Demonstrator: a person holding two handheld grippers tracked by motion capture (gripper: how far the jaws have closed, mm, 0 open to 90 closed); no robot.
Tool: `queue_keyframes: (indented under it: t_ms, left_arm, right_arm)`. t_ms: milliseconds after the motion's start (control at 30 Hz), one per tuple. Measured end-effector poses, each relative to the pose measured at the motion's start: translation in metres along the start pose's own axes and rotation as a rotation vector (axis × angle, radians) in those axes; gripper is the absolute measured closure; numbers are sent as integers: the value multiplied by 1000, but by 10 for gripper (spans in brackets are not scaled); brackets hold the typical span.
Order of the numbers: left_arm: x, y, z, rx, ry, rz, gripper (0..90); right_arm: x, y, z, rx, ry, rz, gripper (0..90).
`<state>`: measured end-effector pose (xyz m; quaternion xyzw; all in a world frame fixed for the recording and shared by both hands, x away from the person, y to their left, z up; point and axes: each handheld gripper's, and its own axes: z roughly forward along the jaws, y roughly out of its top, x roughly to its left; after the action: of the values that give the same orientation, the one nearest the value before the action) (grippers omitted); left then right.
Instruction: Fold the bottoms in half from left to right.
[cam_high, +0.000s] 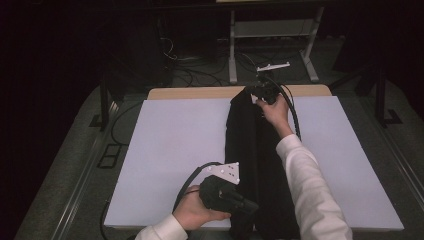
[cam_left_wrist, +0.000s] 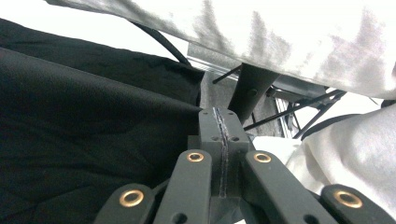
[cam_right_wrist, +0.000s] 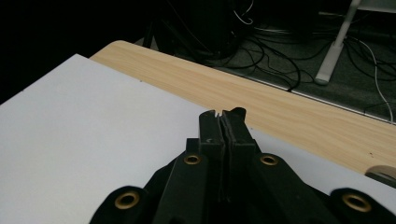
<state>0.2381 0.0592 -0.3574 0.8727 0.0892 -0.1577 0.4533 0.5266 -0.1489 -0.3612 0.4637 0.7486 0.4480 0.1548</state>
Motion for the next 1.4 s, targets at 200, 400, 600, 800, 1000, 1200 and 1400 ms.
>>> queue_keyframes:
  t_ms: [200, 400, 600, 800, 1000, 1200, 1400]
  left_arm:
    - [3, 5, 17, 14, -11, -12, 892]
    - [7, 12, 35, 12, -23, -21, 892]
    - [10, 18, 49, 15, -23, -32, 892]
    - [12, 24, 62, 7, -9, -42, 892]
    - [12, 30, 81, 19, -5, -44, 892]
    - [14, 31, 98, 49, -1, -53, 892]
    - [18, 34, 111, 60, -7, -72, 892]
  right_arm:
    - [-14, -8, -4, 10, -2, 7, 866]
    - [-29, -14, -11, 16, -7, 16, 866]
    - [-44, -17, -17, 9, -5, 31, 866]
    - [-54, -22, -19, 14, 2, 41, 865]
    - [-61, -29, -20, 20, 6, 35, 866]
    - [-69, -36, -23, 28, -8, 38, 865]
    - [-77, -41, -29, 34, -23, 44, 865]
